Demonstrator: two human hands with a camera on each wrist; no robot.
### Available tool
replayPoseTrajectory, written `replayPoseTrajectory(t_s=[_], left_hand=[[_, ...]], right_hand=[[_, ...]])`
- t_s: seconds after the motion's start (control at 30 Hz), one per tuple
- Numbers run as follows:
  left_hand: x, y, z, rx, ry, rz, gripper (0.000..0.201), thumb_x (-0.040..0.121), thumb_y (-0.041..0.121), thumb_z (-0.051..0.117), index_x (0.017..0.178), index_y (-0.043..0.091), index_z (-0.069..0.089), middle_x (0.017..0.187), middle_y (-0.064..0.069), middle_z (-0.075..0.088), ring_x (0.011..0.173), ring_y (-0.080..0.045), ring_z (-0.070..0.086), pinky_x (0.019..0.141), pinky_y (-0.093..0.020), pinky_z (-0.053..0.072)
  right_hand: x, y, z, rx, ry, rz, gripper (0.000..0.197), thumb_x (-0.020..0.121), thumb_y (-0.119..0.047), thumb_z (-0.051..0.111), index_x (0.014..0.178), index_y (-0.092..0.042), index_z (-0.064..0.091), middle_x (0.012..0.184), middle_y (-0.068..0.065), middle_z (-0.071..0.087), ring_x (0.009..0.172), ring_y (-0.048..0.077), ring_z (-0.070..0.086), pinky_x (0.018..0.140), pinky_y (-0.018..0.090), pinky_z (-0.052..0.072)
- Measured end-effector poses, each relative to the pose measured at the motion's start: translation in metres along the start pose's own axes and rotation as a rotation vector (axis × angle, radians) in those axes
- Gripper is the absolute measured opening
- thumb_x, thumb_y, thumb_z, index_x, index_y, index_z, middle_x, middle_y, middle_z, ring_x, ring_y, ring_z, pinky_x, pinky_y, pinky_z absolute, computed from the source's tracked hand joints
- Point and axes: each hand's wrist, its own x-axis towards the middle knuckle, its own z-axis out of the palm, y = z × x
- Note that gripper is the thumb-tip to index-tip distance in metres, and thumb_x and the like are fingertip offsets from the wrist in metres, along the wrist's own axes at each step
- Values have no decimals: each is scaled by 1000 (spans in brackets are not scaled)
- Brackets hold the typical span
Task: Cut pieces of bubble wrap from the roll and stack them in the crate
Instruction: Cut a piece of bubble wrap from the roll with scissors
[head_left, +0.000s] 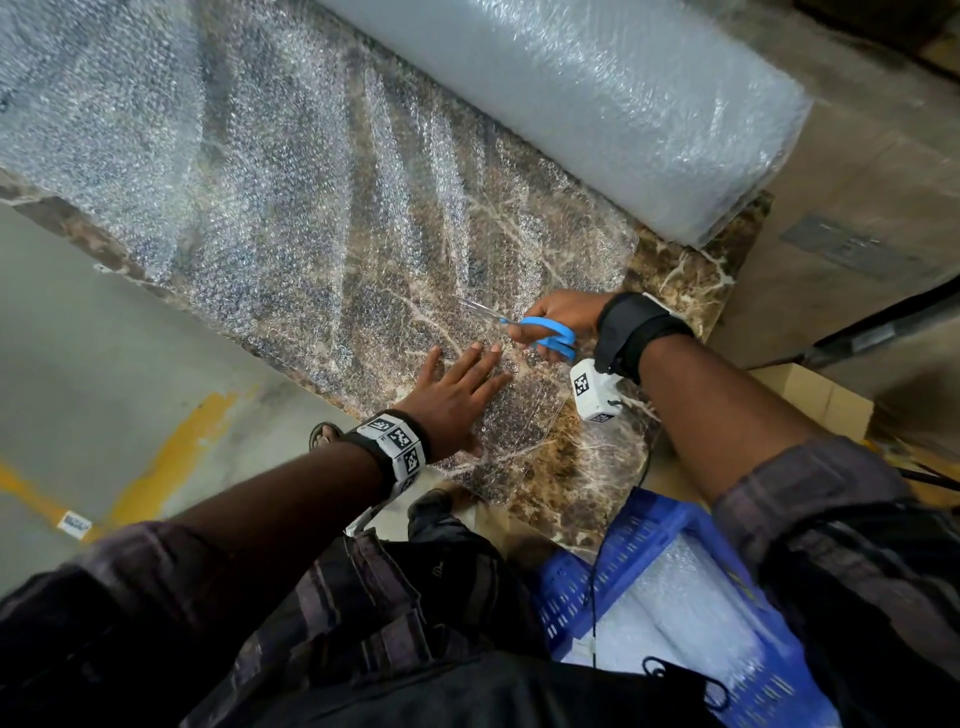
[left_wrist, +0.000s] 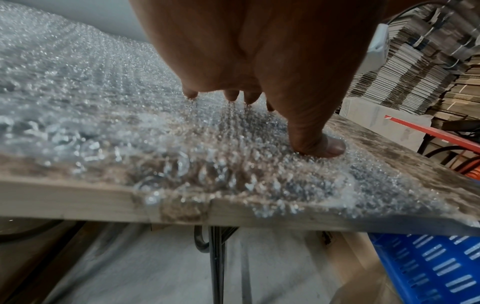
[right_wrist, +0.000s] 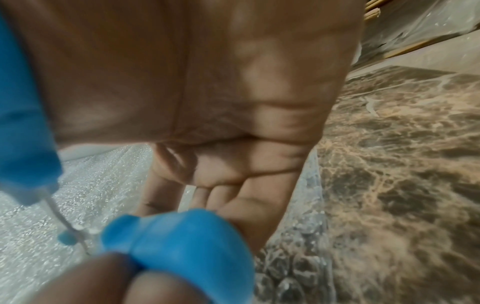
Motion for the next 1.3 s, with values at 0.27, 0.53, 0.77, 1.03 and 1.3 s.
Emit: replayPoseTrajectory(t_s=[0.27, 0.53, 0.77, 1.03, 1.3], left_hand=[[-2, 0, -1, -7, 10, -2, 112, 78, 61, 65, 154, 25, -9, 161, -6, -20, 149, -27, -14, 113, -67, 6], [-2, 0, -2, -13, -1, 5, 111, 79, 57, 67, 155, 24, -7, 161, -6, -20, 149, -28, -14, 114, -67, 4], [-4, -1, -2, -25, 9, -3, 108, 80, 45, 72, 155, 25, -4, 161, -6, -18, 149, -27, -13, 114, -66, 0], [-3, -1, 1, -11, 25, -11, 106, 81, 45, 71, 155, 24, -1, 162, -6, -17, 149, -26, -11, 114, -66, 2], [-1, -2, 3, -31, 39, -4, 100, 86, 37, 67, 155, 24, -3, 161, -6, -19, 149, -27, -14, 114, -67, 0]], right_hand=[[10, -6, 0, 10, -30, 14, 49, 75, -53, 74, 87, -6, 69, 72, 13, 67, 52, 19, 63, 50, 27, 51], [14, 0, 1, -108, 11, -45, 41, 76, -51, 75, 72, -11, 67, 60, 8, 64, 43, 13, 54, 48, 22, 46], [23, -4, -1, -8, -62, -53, 99, 42, -86, 72, 92, -1, 67, 69, 11, 66, 51, 18, 61, 47, 25, 49], [27, -22, 5, -67, -46, -83, 76, 67, -73, 62, 84, 0, 67, 63, 3, 67, 51, 16, 59, 50, 25, 49], [29, -21, 9, -99, 6, -77, 58, 61, -70, 71, 69, -12, 67, 64, 9, 67, 49, 17, 57, 50, 25, 48]])
